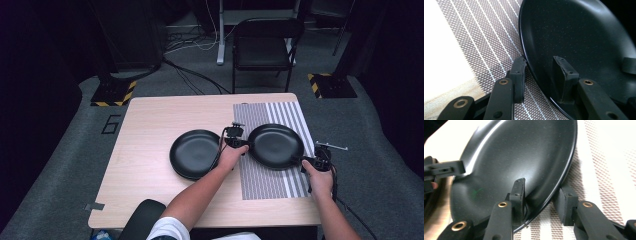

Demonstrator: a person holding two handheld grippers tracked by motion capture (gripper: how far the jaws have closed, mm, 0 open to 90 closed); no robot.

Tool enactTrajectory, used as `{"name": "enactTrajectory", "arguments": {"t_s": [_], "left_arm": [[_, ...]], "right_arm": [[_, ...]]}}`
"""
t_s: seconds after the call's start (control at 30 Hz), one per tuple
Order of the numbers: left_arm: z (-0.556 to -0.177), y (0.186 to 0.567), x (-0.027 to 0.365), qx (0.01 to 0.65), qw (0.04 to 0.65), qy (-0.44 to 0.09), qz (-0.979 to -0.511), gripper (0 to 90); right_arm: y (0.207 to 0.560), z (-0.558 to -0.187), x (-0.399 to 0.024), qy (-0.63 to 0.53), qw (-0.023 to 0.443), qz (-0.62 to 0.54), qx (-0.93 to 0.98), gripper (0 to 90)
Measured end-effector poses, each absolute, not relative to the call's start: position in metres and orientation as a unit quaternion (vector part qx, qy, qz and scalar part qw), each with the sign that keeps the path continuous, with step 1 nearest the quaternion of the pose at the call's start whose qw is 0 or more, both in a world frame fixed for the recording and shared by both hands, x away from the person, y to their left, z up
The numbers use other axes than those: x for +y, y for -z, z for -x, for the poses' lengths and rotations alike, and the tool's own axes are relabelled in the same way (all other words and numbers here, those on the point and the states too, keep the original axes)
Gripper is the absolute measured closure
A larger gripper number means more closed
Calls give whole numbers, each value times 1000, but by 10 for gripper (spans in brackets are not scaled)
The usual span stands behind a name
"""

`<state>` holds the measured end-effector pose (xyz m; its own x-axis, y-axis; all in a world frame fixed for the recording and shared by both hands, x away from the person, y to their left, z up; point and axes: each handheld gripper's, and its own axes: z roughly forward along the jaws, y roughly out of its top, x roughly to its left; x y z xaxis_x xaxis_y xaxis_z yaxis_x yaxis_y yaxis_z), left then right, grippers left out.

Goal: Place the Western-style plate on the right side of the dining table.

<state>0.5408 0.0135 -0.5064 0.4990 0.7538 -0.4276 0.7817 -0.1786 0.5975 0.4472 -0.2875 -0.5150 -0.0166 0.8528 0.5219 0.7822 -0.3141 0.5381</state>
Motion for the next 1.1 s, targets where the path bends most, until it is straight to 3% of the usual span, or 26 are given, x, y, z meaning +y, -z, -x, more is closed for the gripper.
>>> {"name": "enactTrajectory", "arguments": {"t_s": [0.77, 0.9, 1.1], "left_arm": [[-540, 490, 39, 502, 430, 22, -750, 581], [-538, 487, 52, 504, 433, 18, -747, 578], [-533, 481, 69, 505, 440, 2, -743, 565]], "right_arm": [[499, -434, -294, -410, 82, -700, 579, 587], [484, -429, -297, -414, 119, -685, 587, 551], [470, -418, -290, -425, 138, -660, 604, 548]]}}
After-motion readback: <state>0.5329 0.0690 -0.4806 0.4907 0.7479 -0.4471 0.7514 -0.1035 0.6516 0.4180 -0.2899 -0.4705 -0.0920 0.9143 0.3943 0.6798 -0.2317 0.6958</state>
